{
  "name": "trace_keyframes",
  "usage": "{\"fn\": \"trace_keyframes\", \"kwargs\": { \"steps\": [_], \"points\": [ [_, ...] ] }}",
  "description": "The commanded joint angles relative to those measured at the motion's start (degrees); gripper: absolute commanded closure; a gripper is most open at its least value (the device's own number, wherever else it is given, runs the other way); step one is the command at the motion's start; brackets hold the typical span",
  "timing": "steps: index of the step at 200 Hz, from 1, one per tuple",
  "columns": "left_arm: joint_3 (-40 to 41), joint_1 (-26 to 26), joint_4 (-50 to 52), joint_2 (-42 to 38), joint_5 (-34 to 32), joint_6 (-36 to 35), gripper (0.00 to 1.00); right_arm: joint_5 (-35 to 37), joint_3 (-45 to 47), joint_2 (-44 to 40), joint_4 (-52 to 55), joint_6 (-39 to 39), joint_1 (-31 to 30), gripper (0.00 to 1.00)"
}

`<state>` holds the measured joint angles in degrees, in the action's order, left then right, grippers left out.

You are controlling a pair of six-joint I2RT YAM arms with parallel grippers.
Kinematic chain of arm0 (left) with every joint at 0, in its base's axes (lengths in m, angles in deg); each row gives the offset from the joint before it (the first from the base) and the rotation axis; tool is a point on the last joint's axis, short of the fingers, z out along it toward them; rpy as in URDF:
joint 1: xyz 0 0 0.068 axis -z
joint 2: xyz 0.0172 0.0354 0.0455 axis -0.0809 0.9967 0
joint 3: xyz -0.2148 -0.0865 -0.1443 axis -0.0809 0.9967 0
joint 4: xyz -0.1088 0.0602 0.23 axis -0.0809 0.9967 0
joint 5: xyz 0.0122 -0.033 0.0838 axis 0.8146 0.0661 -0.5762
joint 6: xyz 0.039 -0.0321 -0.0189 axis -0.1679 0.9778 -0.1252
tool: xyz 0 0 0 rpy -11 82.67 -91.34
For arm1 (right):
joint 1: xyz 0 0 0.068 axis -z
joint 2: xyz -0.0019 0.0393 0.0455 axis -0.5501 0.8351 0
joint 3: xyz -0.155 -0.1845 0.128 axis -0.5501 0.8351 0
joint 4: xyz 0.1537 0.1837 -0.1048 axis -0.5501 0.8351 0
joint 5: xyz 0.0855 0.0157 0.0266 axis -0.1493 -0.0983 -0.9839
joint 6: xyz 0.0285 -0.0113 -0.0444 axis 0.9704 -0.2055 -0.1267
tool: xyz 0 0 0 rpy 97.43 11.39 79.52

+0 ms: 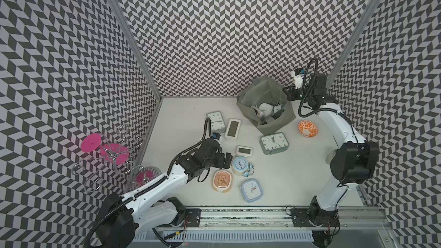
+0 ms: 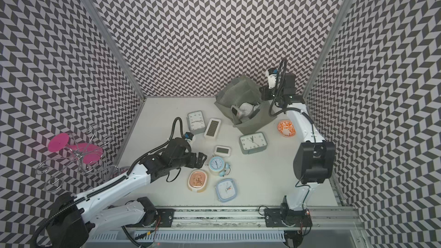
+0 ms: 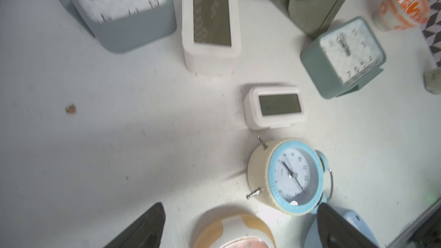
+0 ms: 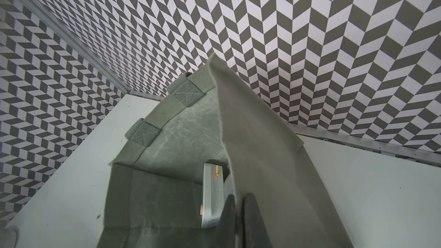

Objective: Put the alarm clock into the canvas bag
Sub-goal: Pick up the alarm from the center of the board.

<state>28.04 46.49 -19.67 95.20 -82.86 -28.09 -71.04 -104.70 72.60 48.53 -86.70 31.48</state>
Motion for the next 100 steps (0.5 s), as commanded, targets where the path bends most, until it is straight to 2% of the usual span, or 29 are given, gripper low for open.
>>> {"fn": "trace_keyframes", "kwargs": {
  "steps": [1, 40, 70, 100],
  "points": [
    [-1.29, 1.28, 4.33, 0.24, -1.57, 4.13, 0.01, -2.57, 0.03, -2.33, -4.74, 0.27, 0.22, 1.0],
    [-1.41, 5.0, -2.9, 3.7, 2.28, 0.71, 0.01, -2.74, -0.06, -1.9, -4.7, 0.18, 0.41, 1.0],
    [-3.04, 10.16, -8.95, 7.97, 0.9, -6.38, 0.01, -3.24, -0.14, -2.09, -4.69, 0.1, 0.66, 1.0],
    [-5.52, 10.55, -10.09, 12.66, -1.86, -8.97, 0.01, -3.6, 0.25, -2.46, -4.69, -0.01, 0.93, 1.0]
  ]
}}
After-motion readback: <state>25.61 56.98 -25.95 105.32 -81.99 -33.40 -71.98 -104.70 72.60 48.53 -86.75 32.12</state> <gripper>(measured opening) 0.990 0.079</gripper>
